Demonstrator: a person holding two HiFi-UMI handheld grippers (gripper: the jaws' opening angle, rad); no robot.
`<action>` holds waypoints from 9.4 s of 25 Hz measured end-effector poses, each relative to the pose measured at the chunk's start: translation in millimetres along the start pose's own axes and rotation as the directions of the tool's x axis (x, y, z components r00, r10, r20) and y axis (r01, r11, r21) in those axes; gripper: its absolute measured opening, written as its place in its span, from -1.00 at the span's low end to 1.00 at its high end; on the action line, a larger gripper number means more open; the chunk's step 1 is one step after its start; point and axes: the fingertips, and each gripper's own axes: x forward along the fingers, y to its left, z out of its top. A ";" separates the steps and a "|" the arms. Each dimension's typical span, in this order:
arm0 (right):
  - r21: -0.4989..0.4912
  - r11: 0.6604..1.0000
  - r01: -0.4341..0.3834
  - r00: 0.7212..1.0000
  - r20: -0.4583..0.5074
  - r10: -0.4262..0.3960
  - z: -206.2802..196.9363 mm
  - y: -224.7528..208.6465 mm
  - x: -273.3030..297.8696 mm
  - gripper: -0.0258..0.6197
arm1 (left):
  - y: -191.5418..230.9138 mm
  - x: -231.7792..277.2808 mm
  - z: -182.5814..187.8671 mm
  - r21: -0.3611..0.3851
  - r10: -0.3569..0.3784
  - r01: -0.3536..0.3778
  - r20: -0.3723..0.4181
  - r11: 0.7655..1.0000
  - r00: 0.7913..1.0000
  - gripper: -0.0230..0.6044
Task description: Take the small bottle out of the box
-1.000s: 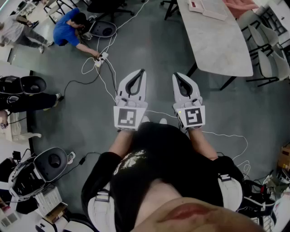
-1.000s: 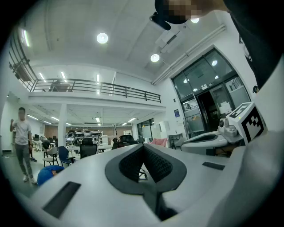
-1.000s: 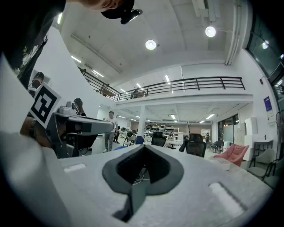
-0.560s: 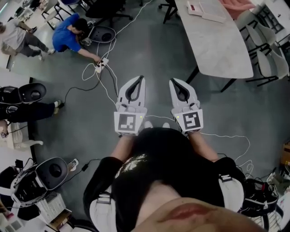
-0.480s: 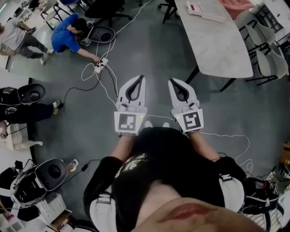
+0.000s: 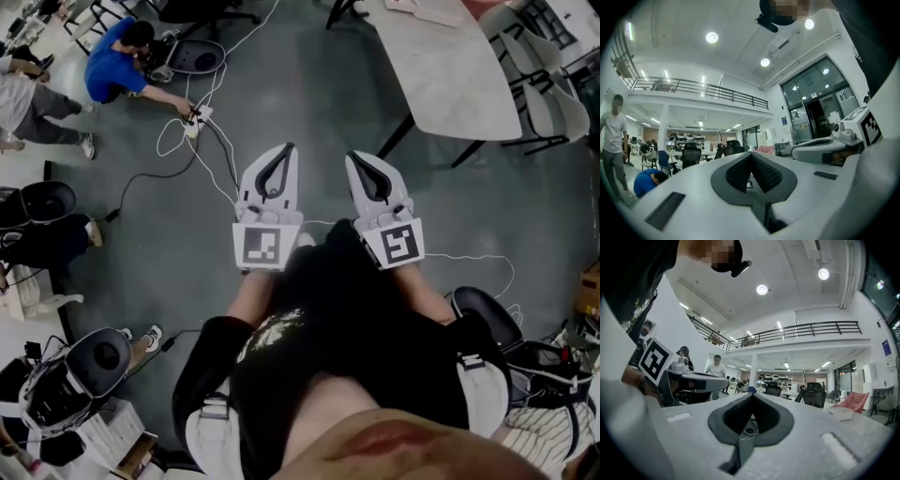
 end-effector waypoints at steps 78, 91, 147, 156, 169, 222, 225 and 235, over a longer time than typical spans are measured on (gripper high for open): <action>-0.009 0.999 -0.037 0.998 0.046 0.038 -63.4 -284.9 533.6 -0.93 | 352.6 482.4 -26.1 0.035 0.040 -0.040 -0.007 0.999 0.999 -0.89; -0.017 0.996 0.091 0.995 0.033 -0.090 -75.7 -310.1 658.4 -0.93 | 455.1 564.7 -38.1 0.018 -0.072 0.071 0.028 0.997 0.997 -0.89; -0.013 0.743 0.669 0.740 -0.074 -0.668 -164.8 -711.5 689.8 -0.93 | 315.0 1003.6 -59.1 0.069 -0.695 0.696 -0.044 0.714 0.717 -0.89; -0.041 0.538 0.842 0.530 -0.123 -0.839 -187.4 -741.8 598.8 -0.93 | 220.9 1025.4 -85.4 0.060 -0.866 0.870 -0.084 0.489 0.493 -0.89; -0.063 0.288 0.956 0.267 -0.223 -0.937 -217.9 -794.5 524.7 -0.93 | 100.3 1058.7 -110.5 0.061 -0.982 0.994 -0.161 0.094 0.103 -0.88; 0.000 -0.322 0.947 -0.276 -0.514 -0.812 -364.0 -797.6 429.6 -0.93 | -27.1 1036.9 -402.4 -0.193 0.087 0.368 -0.955 -0.909 -0.285 -0.37; -0.003 -0.311 0.950 -0.268 -0.516 -0.814 -364.6 -796.9 427.9 -0.93 | -22.2 1039.9 -412.7 -0.209 0.104 0.406 -0.958 -0.890 -0.266 -0.37; -0.001 -0.240 0.971 -0.209 -0.501 -0.840 -352.6 -804.4 424.7 -0.93 | -28.5 1045.3 -415.3 -0.142 0.022 0.497 -0.971 -0.856 -0.238 -0.41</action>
